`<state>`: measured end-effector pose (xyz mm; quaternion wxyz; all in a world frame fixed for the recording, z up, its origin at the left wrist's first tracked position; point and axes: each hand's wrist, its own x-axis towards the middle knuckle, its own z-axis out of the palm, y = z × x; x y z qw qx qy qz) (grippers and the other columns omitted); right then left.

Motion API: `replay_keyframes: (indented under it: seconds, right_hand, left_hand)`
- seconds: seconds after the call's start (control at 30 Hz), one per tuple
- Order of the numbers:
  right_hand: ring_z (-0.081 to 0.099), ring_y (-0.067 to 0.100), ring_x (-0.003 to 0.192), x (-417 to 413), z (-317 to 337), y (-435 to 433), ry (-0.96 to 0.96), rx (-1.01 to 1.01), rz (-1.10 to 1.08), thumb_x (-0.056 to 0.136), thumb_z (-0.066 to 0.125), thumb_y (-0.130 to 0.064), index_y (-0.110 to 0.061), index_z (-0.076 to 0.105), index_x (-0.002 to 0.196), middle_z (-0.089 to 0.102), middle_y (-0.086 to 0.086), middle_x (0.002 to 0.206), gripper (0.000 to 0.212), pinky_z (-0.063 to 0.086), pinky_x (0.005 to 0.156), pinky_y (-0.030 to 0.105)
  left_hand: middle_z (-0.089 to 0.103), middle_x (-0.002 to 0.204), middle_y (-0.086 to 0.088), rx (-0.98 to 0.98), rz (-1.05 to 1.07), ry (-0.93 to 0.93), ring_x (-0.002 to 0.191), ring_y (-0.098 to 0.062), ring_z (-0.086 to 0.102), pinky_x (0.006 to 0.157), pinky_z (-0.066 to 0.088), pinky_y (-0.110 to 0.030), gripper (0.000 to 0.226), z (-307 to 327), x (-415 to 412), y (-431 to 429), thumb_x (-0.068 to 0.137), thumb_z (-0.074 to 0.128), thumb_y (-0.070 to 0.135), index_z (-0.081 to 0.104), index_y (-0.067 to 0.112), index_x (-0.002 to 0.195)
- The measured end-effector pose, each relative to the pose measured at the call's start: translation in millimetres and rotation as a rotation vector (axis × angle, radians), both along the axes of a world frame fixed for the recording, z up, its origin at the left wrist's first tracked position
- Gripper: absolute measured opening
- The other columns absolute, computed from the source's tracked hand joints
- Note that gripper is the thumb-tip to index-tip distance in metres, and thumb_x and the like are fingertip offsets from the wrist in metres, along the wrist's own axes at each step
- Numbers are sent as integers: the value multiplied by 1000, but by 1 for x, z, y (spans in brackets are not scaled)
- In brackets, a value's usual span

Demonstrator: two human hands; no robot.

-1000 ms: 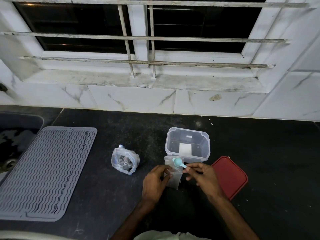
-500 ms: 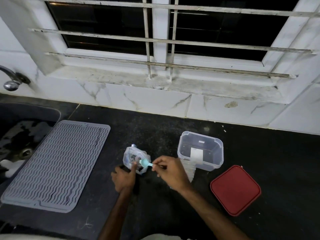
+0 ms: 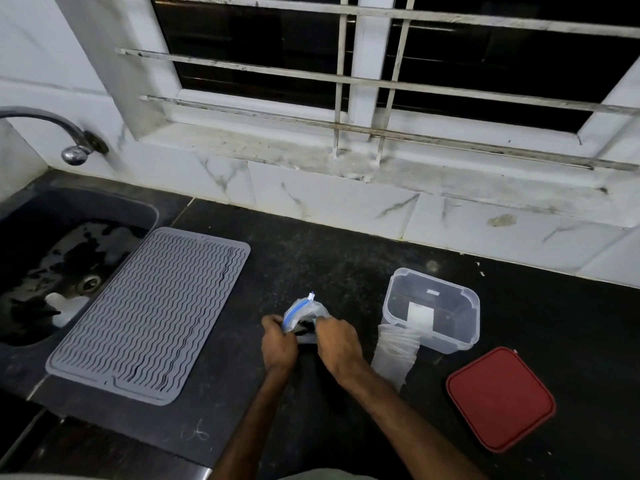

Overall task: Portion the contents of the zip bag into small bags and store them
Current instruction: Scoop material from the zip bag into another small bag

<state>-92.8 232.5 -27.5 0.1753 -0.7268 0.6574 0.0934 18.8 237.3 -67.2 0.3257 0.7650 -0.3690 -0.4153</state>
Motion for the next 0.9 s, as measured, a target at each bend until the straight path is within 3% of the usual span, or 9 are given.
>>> replay_keyframes:
  seconds: [0.17, 0.27, 0.4, 0.53, 0.7, 0.9]
  right_hand:
    - [62, 25, 112, -2, -6, -1, -103, 7, -114, 97, 56, -23, -9, 59, 123, 64, 10, 121, 30, 50, 93, 35]
    - [65, 22, 104, -8, -12, 2, -203, -85, -189, 96, 57, -24, -11, 65, 114, 69, 7, 112, 23, 53, 89, 33]
    - [67, 17, 96, -11, -18, 5, -295, -134, -279, 94, 60, -22, -13, 69, 105, 71, 4, 103, 16, 55, 85, 30]
    - [68, 17, 94, -10, -20, 6, -347, -144, -330, 93, 61, -23, -14, 70, 103, 72, 3, 100, 16, 57, 84, 31]
    - [71, 21, 80, -11, -28, 4, -447, -92, -459, 88, 62, -23, -12, 70, 89, 72, 6, 88, 13, 60, 76, 37]
    - [71, 18, 68, -13, -29, 5, -528, -52, -498, 87, 63, -18, -14, 67, 75, 71, 4, 76, 13, 61, 68, 37]
  left_hand:
    - [63, 105, -5, 5, -23, 87, 95, -22, 64, 88, 55, -42, 35, 5, -4, -5, 89, 50, 4, 45, 13, 122]
    - [70, 100, -7, 51, -77, 91, 93, -23, 67, 88, 56, -44, 22, 6, -3, -10, 89, 50, 4, 62, 8, 106]
    - [74, 90, -10, 82, -36, 199, 87, -24, 71, 83, 59, -43, 23, 2, -1, -16, 87, 50, 2, 71, 7, 97]
    - [74, 94, -7, 90, -8, 205, 89, -24, 71, 86, 58, -49, 20, -14, -1, -21, 85, 54, 11, 69, 14, 98]
    - [69, 99, -10, 50, 70, 161, 92, -26, 67, 86, 57, -49, 17, -4, -6, -16, 89, 51, 5, 59, 20, 93]
    - [66, 105, -9, 42, -13, 222, 93, -23, 66, 85, 57, -44, 17, -2, -6, -14, 92, 58, 13, 53, 15, 108]
